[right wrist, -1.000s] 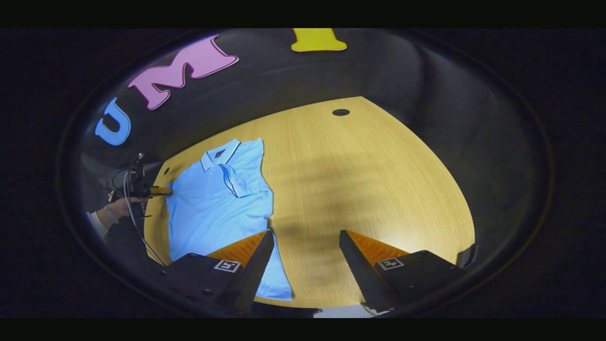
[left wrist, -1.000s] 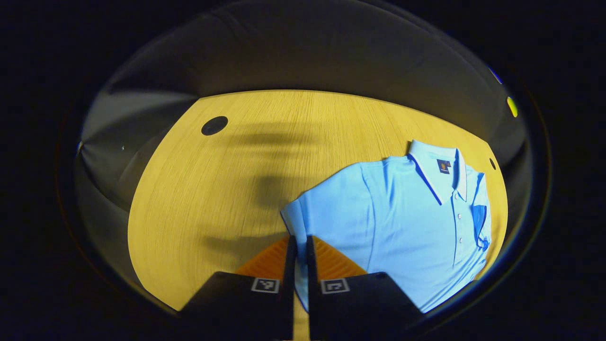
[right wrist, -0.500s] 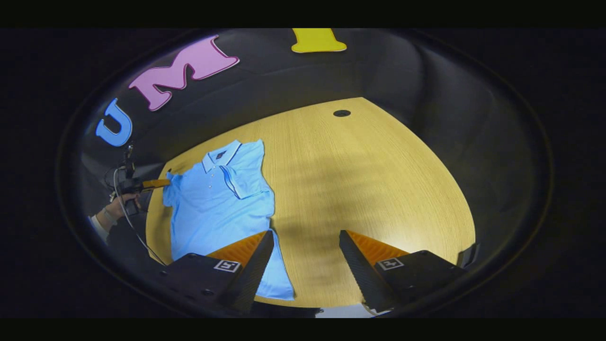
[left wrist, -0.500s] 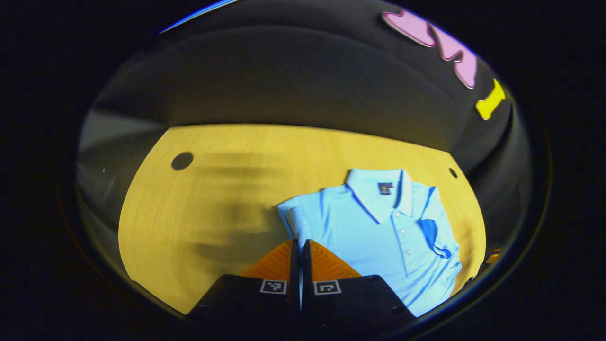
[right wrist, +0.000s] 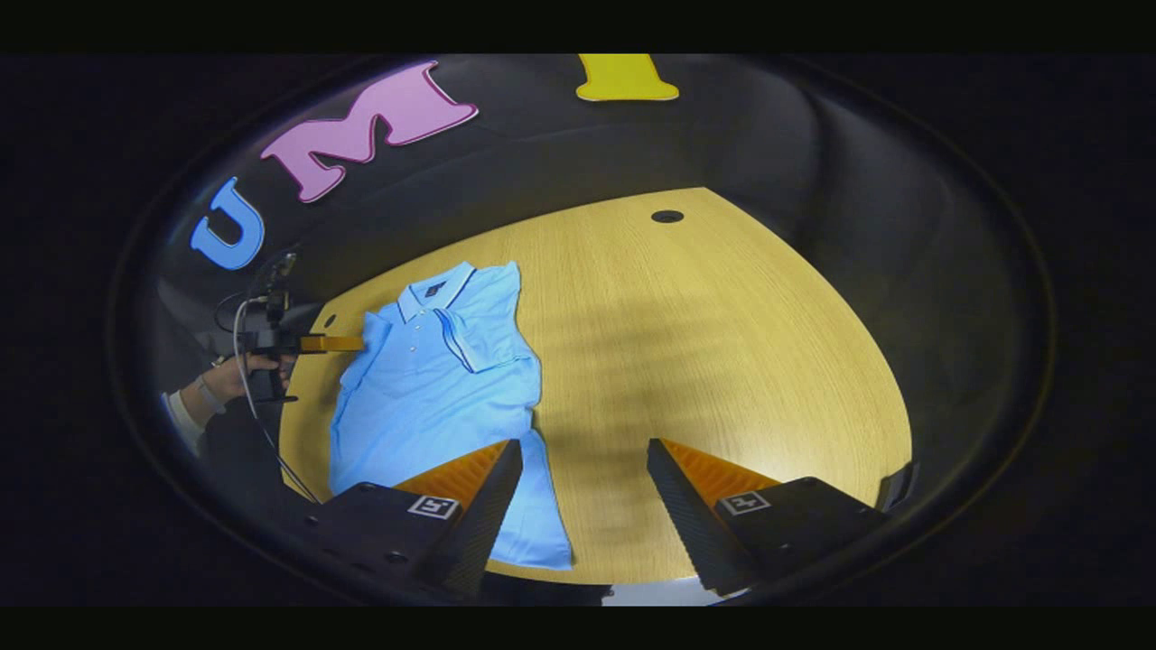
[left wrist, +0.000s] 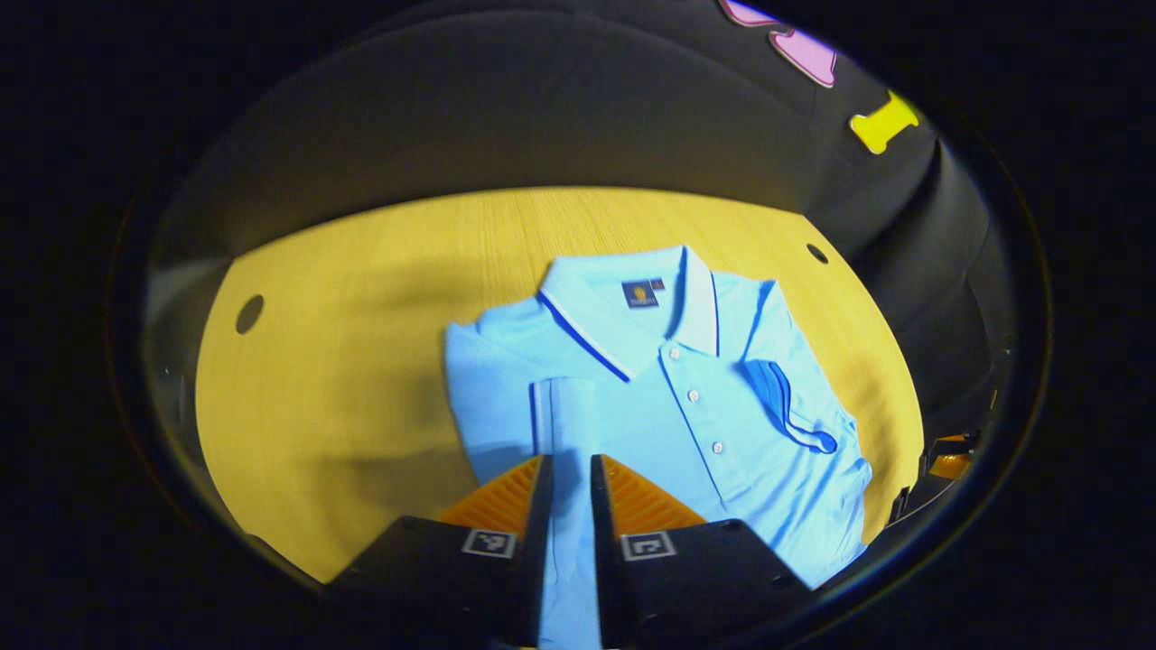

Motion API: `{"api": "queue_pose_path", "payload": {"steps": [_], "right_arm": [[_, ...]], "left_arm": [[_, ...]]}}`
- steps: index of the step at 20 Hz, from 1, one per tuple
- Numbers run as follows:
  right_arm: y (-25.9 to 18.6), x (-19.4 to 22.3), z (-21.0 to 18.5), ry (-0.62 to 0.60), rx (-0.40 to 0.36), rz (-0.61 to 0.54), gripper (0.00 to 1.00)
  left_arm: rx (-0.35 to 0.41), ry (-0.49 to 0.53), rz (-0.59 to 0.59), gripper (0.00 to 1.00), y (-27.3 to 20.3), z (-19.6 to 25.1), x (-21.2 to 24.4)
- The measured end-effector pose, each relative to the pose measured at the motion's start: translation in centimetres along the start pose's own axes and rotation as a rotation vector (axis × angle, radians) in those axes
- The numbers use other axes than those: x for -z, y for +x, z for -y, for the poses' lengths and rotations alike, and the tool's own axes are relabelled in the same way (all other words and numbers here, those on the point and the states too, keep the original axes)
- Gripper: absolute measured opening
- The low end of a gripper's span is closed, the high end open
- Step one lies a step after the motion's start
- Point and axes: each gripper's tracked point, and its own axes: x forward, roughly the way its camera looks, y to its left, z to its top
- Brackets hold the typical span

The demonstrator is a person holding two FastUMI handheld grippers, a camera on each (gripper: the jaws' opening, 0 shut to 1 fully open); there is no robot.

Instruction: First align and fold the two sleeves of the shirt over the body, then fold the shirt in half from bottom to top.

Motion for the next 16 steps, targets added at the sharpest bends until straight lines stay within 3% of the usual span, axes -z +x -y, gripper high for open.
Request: {"api": "queue_pose_path", "payload": {"steps": [1,2,3,4,6,9,16], "right_arm": [[-0.1,0.1,-0.2,0.002,-0.005,0.0,0.88],[-0.2,0.3,-0.2,0.001,-0.005,-0.001,0.88],[-0.4,0.6,-0.1,-0.001,-0.004,-0.004,0.88],[-0.6,0.7,-0.3,0.0,-0.004,-0.008,0.88],[-0.8,1.1,-0.8,0.004,-0.016,-0.023,0.88],[-1.0,1.5,-1.5,-0.009,-0.026,-0.039,0.88],[-1.4,4.1,-3.5,-0.051,-0.041,-0.078,0.88]], "left_arm": [[0.027,0.004,0.007,0.29,0.0,0.7,0.1],[0.058,0.01,0.018,0.51,-0.2,1.5,0.0],[0.085,0.017,0.025,0.66,-1.0,2.2,0.3],[0.106,0.025,0.032,0.74,-2.0,2.7,0.4],[0.126,0.05,0.053,0.82,-4.5,2.8,1.0],[0.109,0.058,0.072,0.85,-8.4,1.6,3.5],[0.091,-0.035,-0.003,0.87,-14.8,-0.6,14.9]]}}
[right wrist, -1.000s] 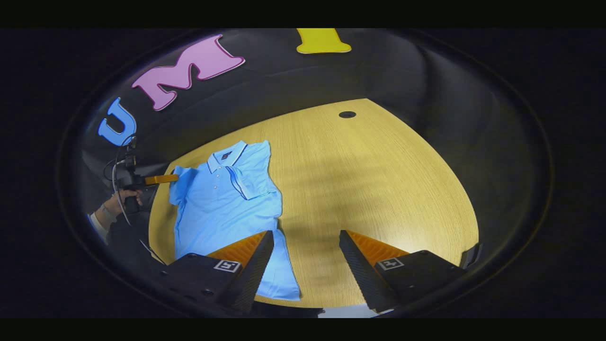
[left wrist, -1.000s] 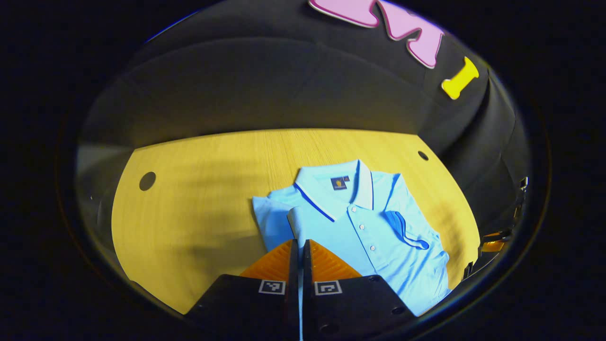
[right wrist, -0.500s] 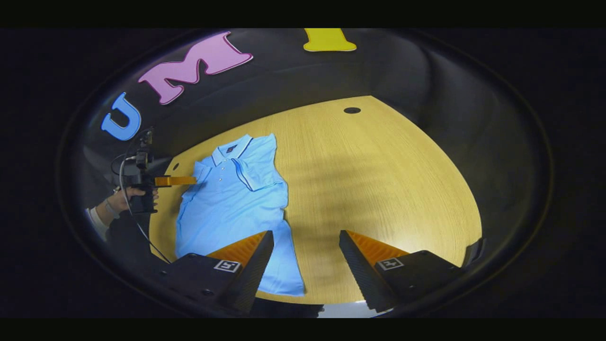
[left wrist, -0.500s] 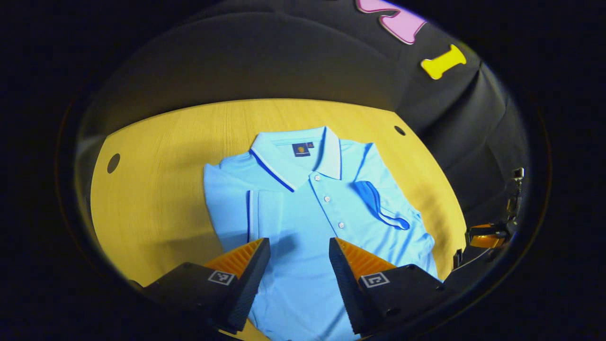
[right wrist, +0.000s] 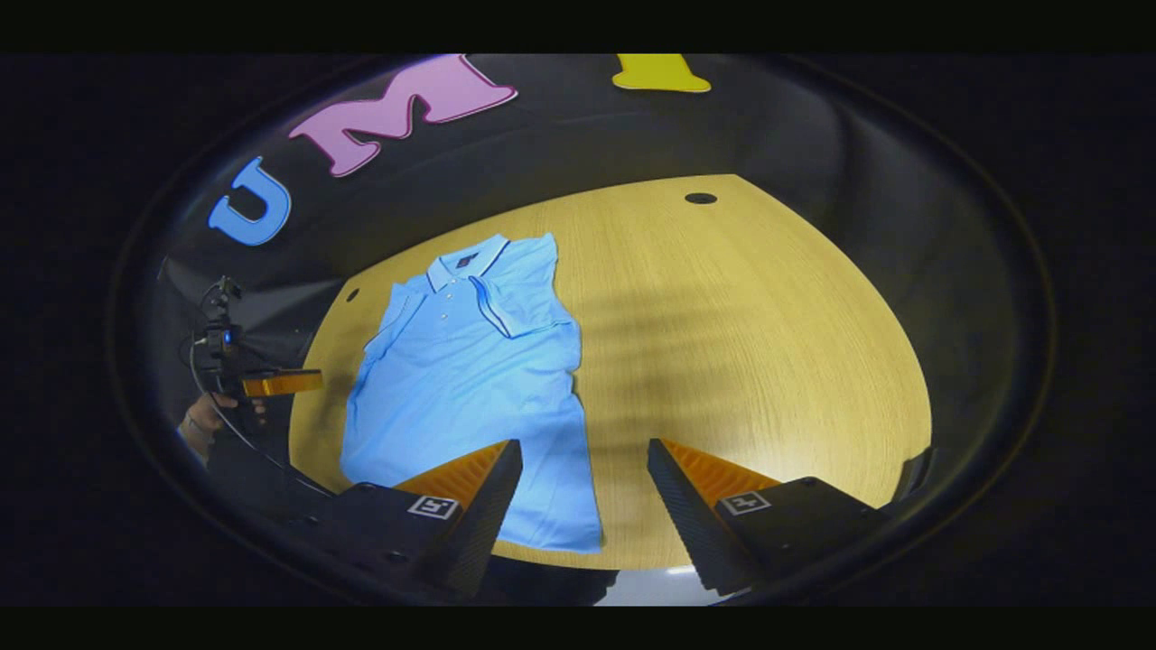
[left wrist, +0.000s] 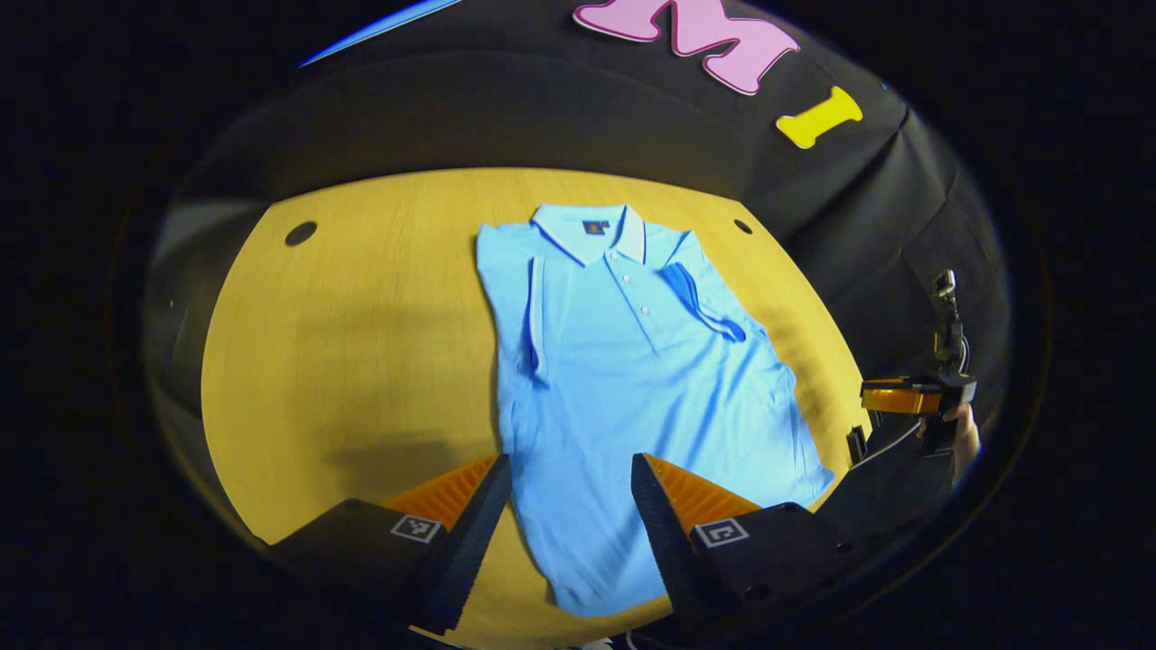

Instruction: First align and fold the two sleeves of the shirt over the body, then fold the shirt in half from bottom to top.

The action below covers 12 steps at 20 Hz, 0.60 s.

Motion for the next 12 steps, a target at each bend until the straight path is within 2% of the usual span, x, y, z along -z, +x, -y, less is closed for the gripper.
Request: {"api": "queue_pose_path", "payload": {"steps": [6,12], "right_arm": [[0.1,3.8,-1.6,-0.028,-0.016,-0.064,0.89],[0.5,8.9,-0.6,-0.026,0.007,-0.175,0.92]], "left_arm": [[-0.018,-0.081,-0.071,0.87,-1.7,0.0,8.6],[0.004,-0.147,-0.105,0.87,-1.5,2.0,12.6]]}}
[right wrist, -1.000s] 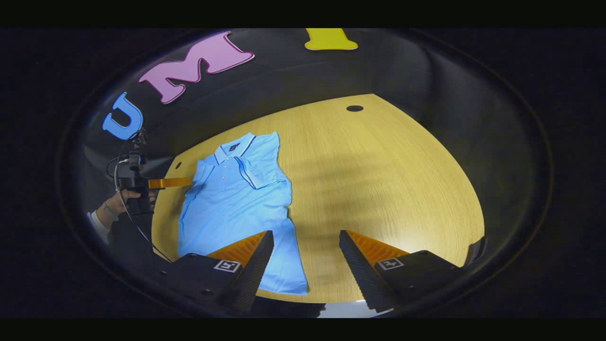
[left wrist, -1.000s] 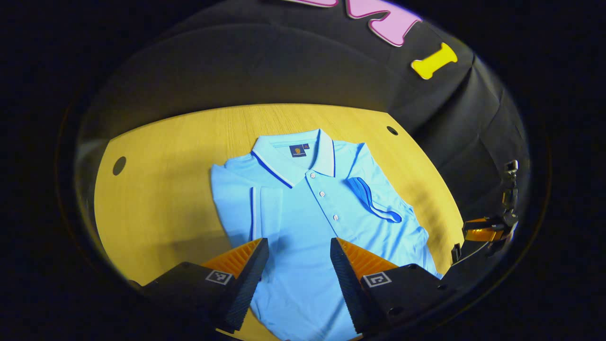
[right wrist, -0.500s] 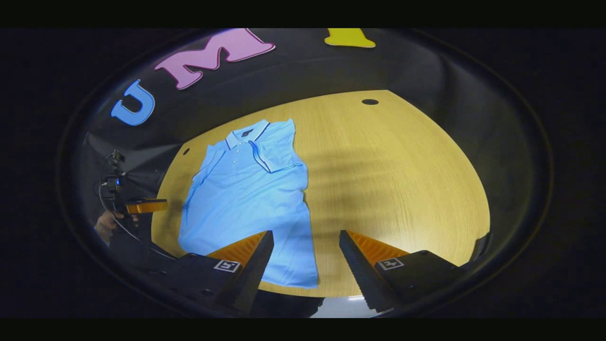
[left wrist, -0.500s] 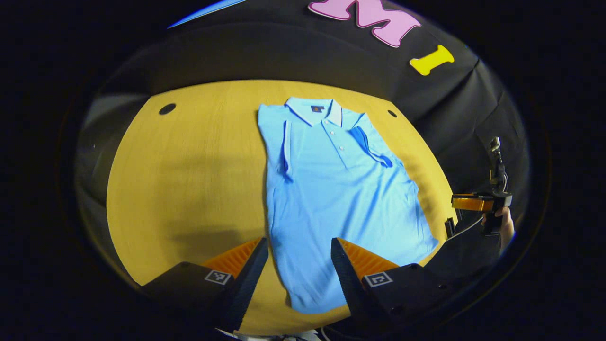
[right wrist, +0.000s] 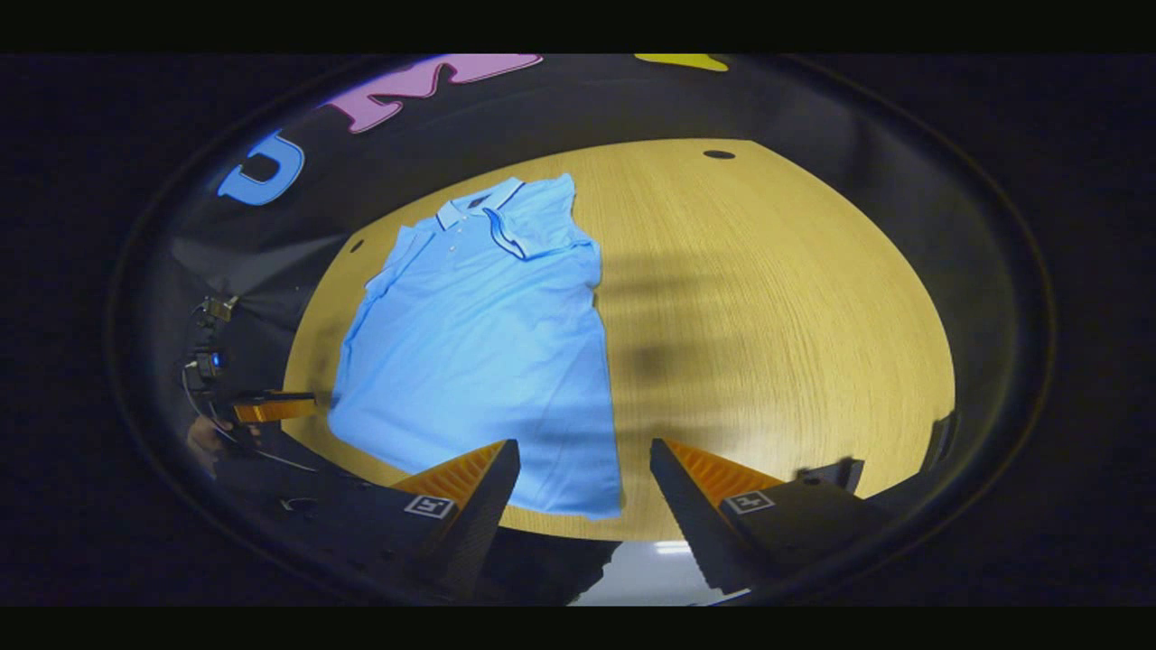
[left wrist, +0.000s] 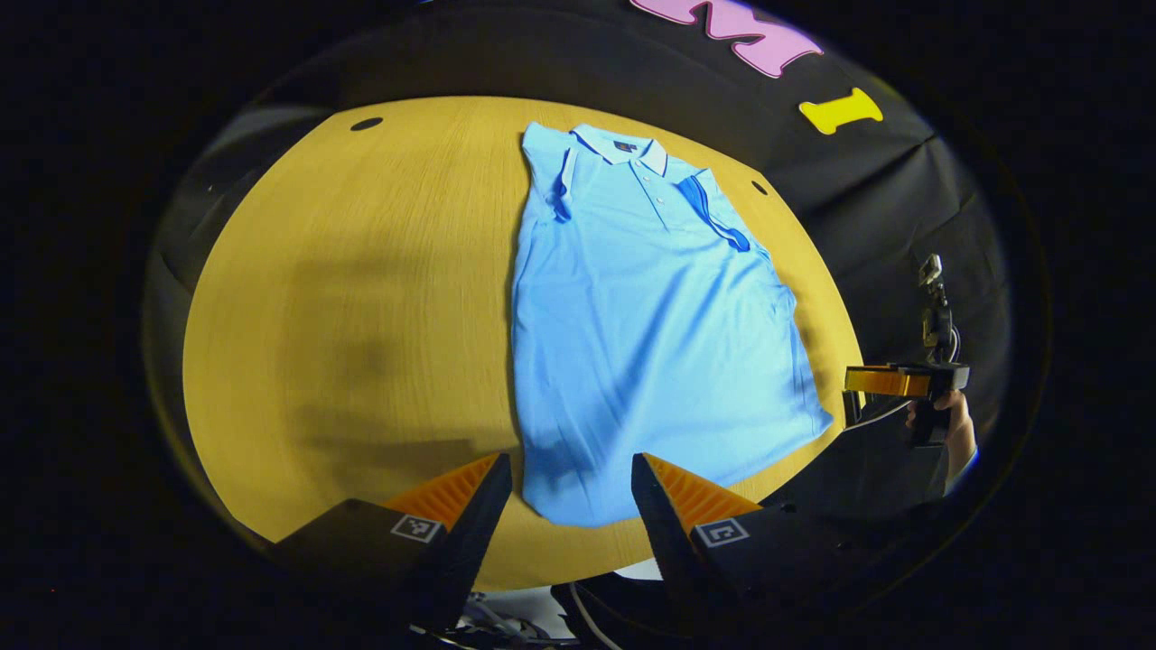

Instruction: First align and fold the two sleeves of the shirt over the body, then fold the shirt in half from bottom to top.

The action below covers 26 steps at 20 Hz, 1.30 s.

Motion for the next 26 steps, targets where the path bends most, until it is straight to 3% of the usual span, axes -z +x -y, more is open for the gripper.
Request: {"api": "queue_pose_path", "payload": {"steps": [1,3,4,7,8,10,11,16,18,23,25,26], "right_arm": [[0.2,0.8,0.3,0.003,0.004,-0.017,0.84],[0.8,2.4,0.2,0.019,-0.007,-0.057,0.85],[1.2,3.3,0.2,0.032,-0.017,-0.083,0.94],[2.2,5.1,0.1,0.092,-0.045,-0.148,0.96],[2.2,5.1,-0.2,0.121,-0.066,-0.147,0.87],[2.3,5.2,-0.7,0.193,-0.102,-0.187,0.96],[2.3,5.3,-1.1,0.223,-0.125,-0.211,0.92],[2.9,4.9,-2.9,0.373,-0.206,-0.249,0.91],[3.1,4.4,-3.5,0.462,-0.235,-0.251,0.86],[3.8,4.7,-4.0,0.454,-0.233,-0.267,0.8],[4.3,4.5,-4.1,0.462,-0.23,-0.263,0.63],[4.5,4.9,-3.8,0.45,-0.215,-0.259,0.6]], "left_arm": [[0.0,-0.006,-0.007,0.87,0.3,0.1,0.4],[0.007,-0.019,-0.017,0.87,0.7,0.4,1.2],[0.011,-0.027,-0.023,0.87,0.8,0.5,1.4],[0.014,-0.055,-0.042,0.87,1.1,0.2,2.2],[0.016,-0.064,-0.046,0.87,1.2,0.2,2.2],[0.021,-0.084,-0.064,0.87,1.7,0.3,2.4],[0.021,-0.092,-0.08,0.87,2.1,0.3,2.9],[0.044,-0.116,-0.101,0.84,2.6,0.9,2.9],[0.047,-0.14,-0.108,0.83,2.9,0.9,2.7],[0.055,-0.184,-0.112,0.84,3.0,0.9,2.5],[0.053,-0.196,-0.108,0.79,3.3,1.0,2.6],[0.058,-0.196,-0.107,0.7,3.5,1.2,2.5]]}}
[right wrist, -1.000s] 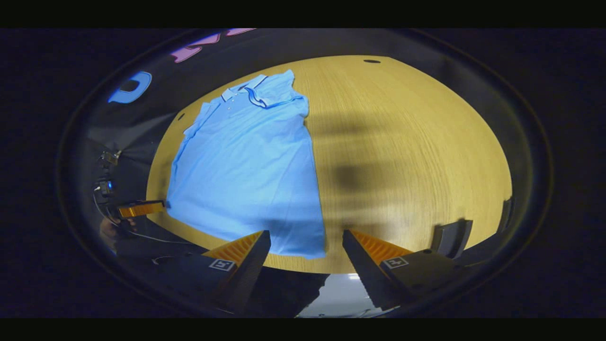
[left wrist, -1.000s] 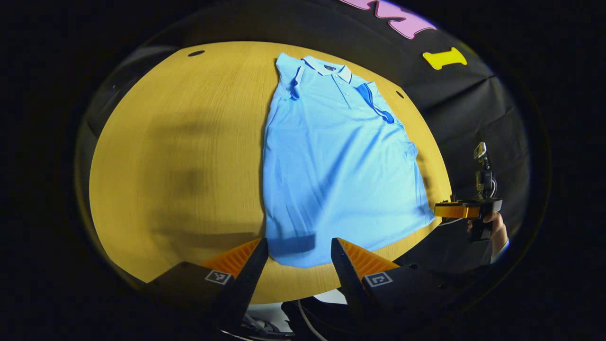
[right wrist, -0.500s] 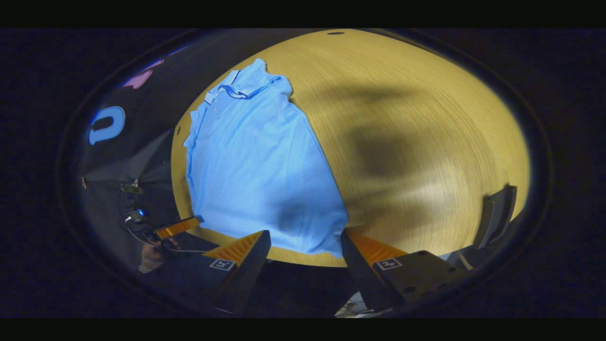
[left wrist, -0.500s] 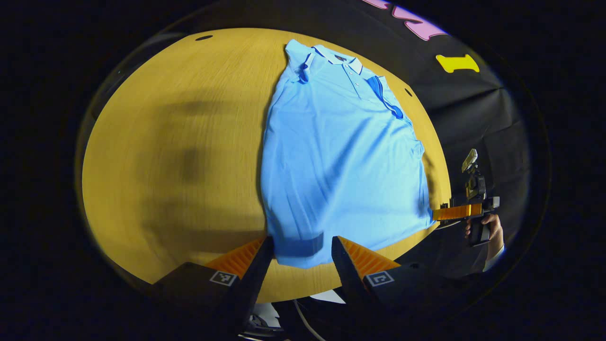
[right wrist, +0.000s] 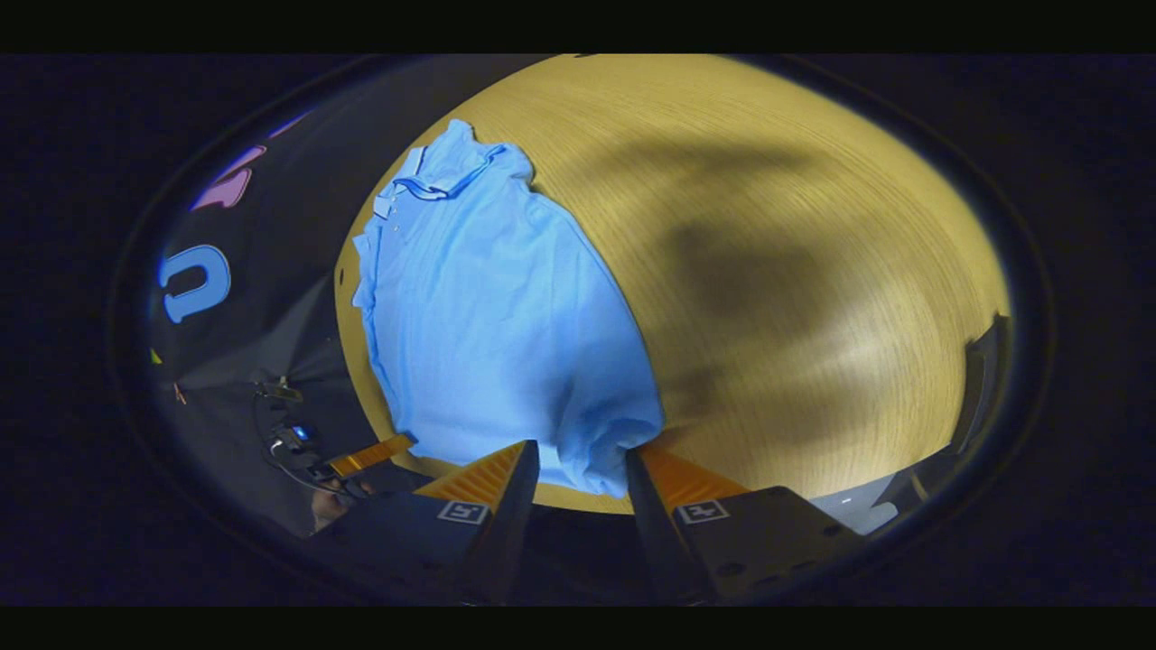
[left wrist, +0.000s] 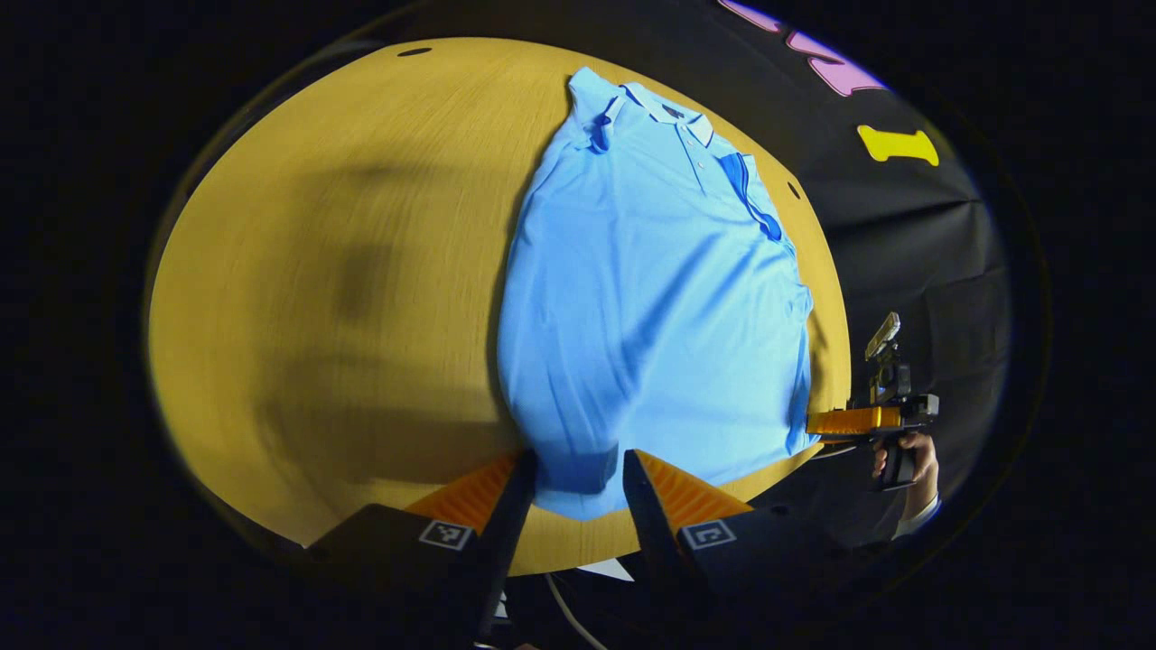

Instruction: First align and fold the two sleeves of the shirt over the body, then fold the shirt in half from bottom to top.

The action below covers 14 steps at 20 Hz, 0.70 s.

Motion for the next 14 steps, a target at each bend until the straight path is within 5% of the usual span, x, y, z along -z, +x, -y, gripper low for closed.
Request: {"api": "queue_pose_path", "payload": {"steps": [1,3,4,5,6,9,14], "right_arm": [[0.2,0.1,0.1,-0.013,0.004,0.004,0.34],[0.2,0.0,0.2,-0.036,0.004,0.017,0.14],[0.8,0.1,0.1,-0.041,0.005,0.026,0.1],[0.1,-0.2,0.2,-0.049,0.01,0.035,0.14],[0.7,0.0,0.2,-0.065,0.013,0.042,0.01],[0.0,-0.4,0.2,-0.142,0.034,0.082,0.05],[-3.2,-3.8,-3.3,-0.24,-0.037,0.198,0.05]], "left_arm": [[-0.003,0.008,-0.001,0.66,0.4,0.0,0.2],[-0.017,0.023,-0.011,0.48,0.9,-0.1,0.7],[0.005,0.014,-0.017,0.27,1.2,0.7,0.8],[0.019,0.011,-0.023,0.18,1.2,1.3,0.9],[0.006,0.019,-0.016,0.12,1.3,1.2,0.8],[-0.05,0.067,0.013,0.07,0.9,0.6,0.0],[-0.016,0.101,0.096,0.06,-2.3,2.5,-2.8]]}}
